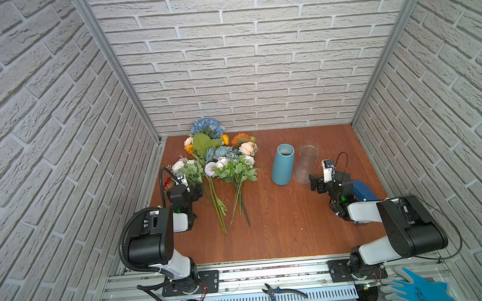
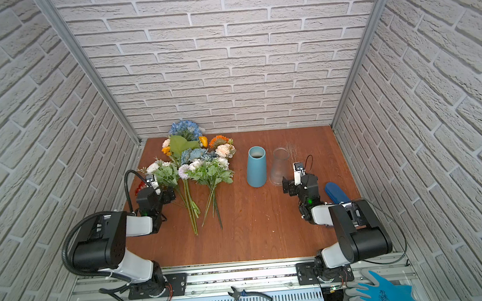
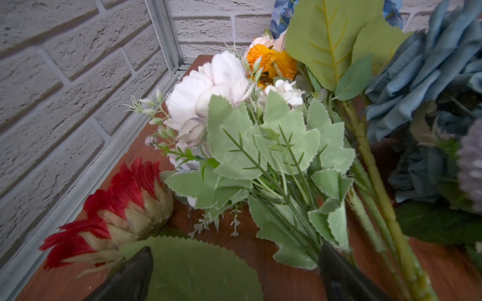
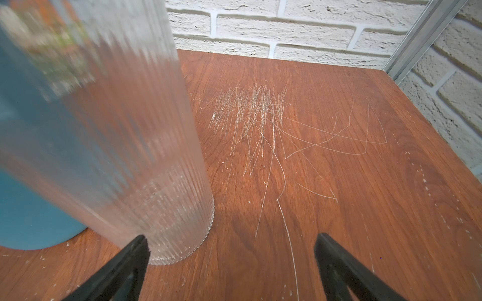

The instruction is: Arrange the flowers into the vase

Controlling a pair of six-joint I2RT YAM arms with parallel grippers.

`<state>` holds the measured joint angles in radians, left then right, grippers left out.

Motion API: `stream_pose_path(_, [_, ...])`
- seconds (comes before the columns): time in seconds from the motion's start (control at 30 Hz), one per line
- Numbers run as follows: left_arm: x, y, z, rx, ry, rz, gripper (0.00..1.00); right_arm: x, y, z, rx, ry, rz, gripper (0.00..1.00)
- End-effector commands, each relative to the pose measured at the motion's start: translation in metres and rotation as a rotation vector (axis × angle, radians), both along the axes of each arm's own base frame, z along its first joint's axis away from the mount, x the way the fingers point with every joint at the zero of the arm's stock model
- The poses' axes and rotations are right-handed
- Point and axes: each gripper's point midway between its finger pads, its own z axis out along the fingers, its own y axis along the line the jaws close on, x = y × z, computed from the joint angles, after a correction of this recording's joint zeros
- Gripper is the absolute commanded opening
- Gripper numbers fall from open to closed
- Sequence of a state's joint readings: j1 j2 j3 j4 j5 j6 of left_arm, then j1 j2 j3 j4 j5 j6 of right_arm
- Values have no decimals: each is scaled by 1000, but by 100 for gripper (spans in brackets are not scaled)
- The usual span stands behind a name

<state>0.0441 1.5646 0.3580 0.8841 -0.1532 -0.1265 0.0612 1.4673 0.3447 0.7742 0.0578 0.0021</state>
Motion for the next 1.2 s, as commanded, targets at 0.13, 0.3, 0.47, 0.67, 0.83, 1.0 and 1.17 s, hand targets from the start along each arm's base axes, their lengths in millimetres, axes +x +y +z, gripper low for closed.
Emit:
stream_pose_path(0.13, [10, 4, 17, 16, -65, 8, 98, 11, 0, 18, 0, -66, 5, 100])
stream_pose_path(0.3, [10, 4, 17, 15, -66, 8, 98, 11, 1, 18, 0, -66, 6, 100])
stream_pose_path(0.47, [10, 4, 17, 16, -67, 9, 98, 11, 1, 17, 0, -61, 6, 100])
stream_pose_path(0.67, [10, 6, 17, -3, -71, 1, 98, 11, 0, 17, 0, -62, 5, 100])
stream_pose_path(0.83, [10, 6, 17, -4, -67, 0, 98, 10, -1, 22, 1, -90, -7, 100])
stream_pose_path(1.0, [11, 5, 23, 3, -61, -1, 98, 8, -12, 36, -12, -38, -67, 100])
stream_pose_path(1.17, [0, 30, 75, 4, -96, 177, 98, -2, -25, 46, -46, 7, -137, 100])
